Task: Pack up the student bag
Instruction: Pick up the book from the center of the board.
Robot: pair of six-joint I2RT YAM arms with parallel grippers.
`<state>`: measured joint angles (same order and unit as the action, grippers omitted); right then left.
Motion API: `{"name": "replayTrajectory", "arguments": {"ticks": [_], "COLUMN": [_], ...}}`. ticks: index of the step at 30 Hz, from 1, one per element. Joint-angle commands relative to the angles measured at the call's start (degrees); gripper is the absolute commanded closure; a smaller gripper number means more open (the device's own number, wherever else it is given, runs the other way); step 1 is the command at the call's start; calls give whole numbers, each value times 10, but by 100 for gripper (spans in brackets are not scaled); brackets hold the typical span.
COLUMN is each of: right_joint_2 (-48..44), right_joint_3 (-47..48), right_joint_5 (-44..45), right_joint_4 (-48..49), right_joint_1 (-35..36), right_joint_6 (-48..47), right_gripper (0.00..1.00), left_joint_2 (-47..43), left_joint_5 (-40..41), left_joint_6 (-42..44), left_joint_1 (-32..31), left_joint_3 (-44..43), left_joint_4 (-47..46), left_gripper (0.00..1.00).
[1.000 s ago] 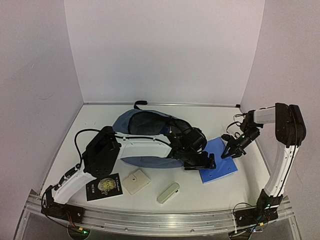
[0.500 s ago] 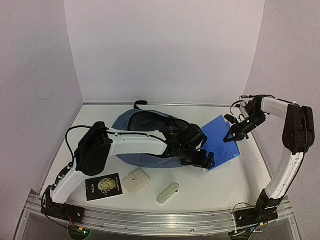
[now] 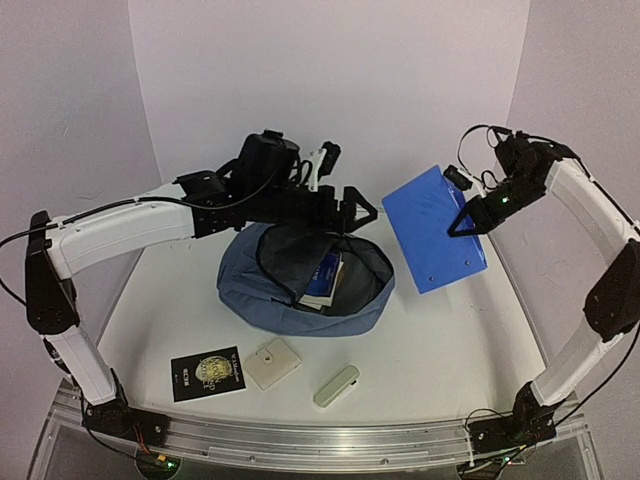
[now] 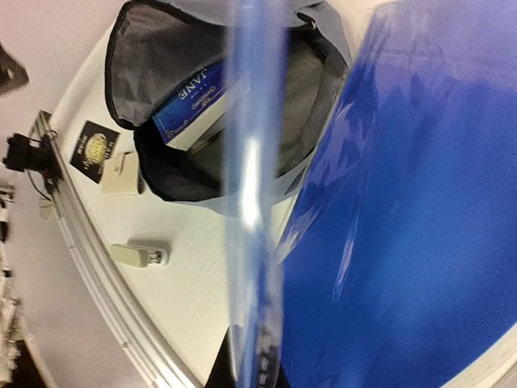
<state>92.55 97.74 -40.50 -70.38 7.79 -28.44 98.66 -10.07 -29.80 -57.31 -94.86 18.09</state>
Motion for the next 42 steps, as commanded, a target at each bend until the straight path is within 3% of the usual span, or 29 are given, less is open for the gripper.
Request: {"name": "replayTrajectory", "arguments": {"ticks": [1,8,16,27,34,42], "right_joint_2": [-90,-132,-136,-175,-181,-182], "right_joint_3": [-15,-95,-171,-347,-396,-466], "right_joint_5": [216,518,691,712,687,655], "right_joint_4": [135,324,569,894,1025,1132], "right_joint_1": [94,211,268,333,358,377], "right_joint_6": [-43,-194,-354,-585,-670,-749], "right_gripper": [100,100,100,100,100,100], "left_joint_2": [-41,-94,-107,-92,-35,-1], "left_joint_5": [15,-6,-9,-54,-110,-149], "left_joint_6": [2,-91,-169,-300,-405,-435], "left_joint_1": [13,57,69,100,109,109], "left_joint_3": [47,143,200,222,232,243], "left_joint_4": [-30,-155,-259,-399,-498,-584], "left_gripper": [0,0,0,0,1,10]}}
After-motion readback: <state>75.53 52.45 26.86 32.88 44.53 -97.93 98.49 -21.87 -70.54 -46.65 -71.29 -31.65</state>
